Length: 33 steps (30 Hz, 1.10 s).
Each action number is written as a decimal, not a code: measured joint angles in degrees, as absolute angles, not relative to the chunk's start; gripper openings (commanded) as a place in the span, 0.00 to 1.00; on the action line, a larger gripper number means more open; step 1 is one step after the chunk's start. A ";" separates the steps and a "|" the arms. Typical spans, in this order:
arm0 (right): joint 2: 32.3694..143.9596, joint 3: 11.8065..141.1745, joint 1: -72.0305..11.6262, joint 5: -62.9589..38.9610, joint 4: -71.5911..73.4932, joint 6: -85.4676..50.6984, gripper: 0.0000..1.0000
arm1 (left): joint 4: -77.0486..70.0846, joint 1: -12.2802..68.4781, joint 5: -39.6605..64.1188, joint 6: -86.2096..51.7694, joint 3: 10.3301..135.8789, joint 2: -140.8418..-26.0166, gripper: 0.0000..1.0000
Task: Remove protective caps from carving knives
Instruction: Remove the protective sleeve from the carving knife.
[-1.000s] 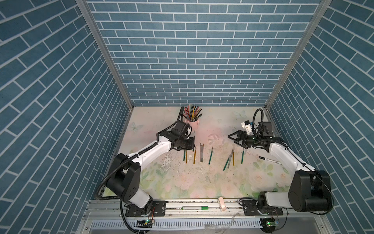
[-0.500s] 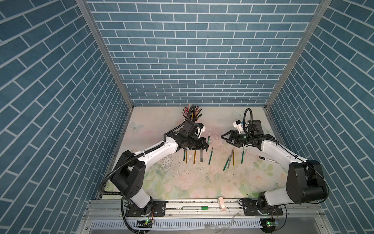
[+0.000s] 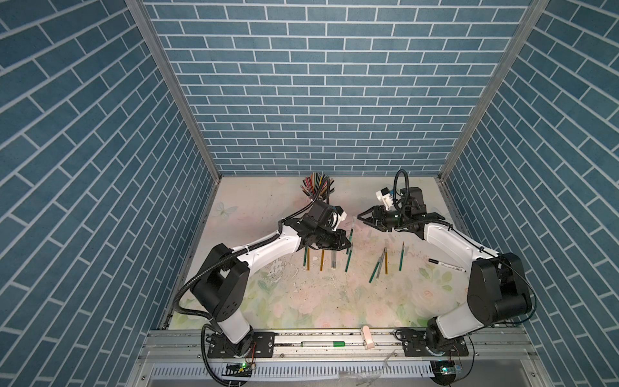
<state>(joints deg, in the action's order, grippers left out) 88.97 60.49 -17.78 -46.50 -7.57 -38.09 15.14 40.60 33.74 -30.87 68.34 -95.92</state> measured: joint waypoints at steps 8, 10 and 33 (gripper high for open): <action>91.46 60.64 -18.72 -46.48 -6.04 -39.68 0.35 | 15.14 40.69 33.82 -30.92 70.19 -97.38 0.03; 92.09 61.17 -19.07 -46.48 -5.96 -40.12 0.34 | 15.07 40.71 33.98 -30.89 70.26 -98.21 0.03; 95.48 63.24 -20.69 -46.48 -4.64 -42.76 0.07 | 15.07 40.71 33.87 -30.76 71.44 -99.18 0.03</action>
